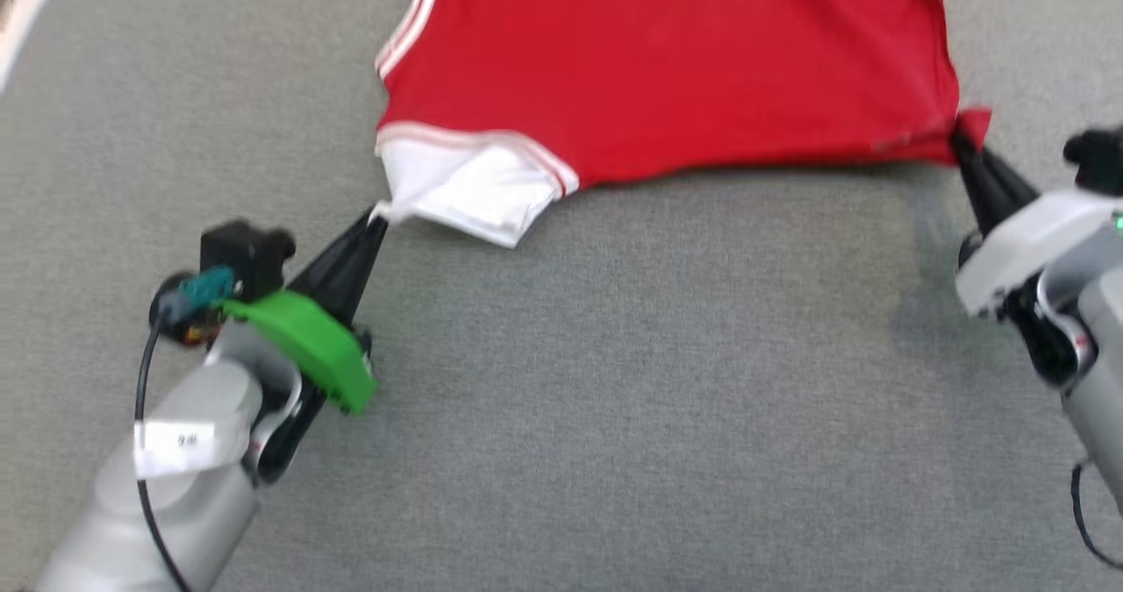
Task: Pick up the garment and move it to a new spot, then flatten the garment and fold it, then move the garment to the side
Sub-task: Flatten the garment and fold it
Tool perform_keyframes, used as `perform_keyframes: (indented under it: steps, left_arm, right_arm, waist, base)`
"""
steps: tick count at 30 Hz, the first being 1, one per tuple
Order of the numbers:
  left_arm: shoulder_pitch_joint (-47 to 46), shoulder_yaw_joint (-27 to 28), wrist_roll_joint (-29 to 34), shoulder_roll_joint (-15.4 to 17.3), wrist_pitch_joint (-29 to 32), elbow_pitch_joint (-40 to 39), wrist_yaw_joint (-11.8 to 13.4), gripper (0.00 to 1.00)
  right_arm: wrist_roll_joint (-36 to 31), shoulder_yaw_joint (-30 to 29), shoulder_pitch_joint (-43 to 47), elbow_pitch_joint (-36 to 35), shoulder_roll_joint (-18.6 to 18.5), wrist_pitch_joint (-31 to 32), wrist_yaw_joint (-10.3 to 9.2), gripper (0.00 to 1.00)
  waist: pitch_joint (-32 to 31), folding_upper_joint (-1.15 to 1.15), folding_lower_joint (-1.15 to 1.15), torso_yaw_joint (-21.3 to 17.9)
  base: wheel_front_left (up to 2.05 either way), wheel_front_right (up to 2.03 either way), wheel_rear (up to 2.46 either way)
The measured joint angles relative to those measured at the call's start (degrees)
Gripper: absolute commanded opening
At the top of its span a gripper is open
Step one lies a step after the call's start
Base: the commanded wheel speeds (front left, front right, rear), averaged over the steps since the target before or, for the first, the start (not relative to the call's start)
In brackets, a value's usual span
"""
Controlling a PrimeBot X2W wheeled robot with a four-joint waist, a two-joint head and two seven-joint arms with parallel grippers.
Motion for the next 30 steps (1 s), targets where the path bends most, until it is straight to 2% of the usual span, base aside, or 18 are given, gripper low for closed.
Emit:
perform_keyframes:
  steps: [5, 11, 17, 30]
  left_arm:
    - [5.88, -2.82, -2.99, 2.05, 0.70, -0.99, 0.00, 0.00]
    - [12.11, -5.35, -5.68, 4.34, 1.68, -3.45, -0.01, 0.00]
    - [18.99, -7.73, -7.33, 6.43, 2.61, -6.99, 0.00, 0.00]
    - [27.57, -10.48, -9.37, 10.31, 4.12, -14.64, 0.52, 0.00]
  right_arm:
    - [3.63, 1.03, 6.61, -0.09, -1.62, 0.76, 0.00, 0.00]
    - [7.68, 1.88, 13.18, -0.75, -1.80, 1.86, 0.00, 0.00]
    - [11.57, 2.00, 19.51, -3.83, -2.08, 3.12, 0.00, 0.00]
    - [15.18, 0.09, 31.89, -11.29, -6.64, 6.92, 0.00, 0.00]
  waist:
    - [-4.24, 0.00, 0.00, 0.69]
    - [-9.10, 0.00, 0.00, 1.36]
    - [-13.90, 0.00, 0.00, 1.55]
    - [-20.55, 0.00, 0.00, 1.35]
  base:
    - [0.00, 0.00, 0.00]
    - [0.00, 0.00, 0.00]
    - [0.00, 0.00, 0.00]
    - [0.00, 0.00, 0.00]
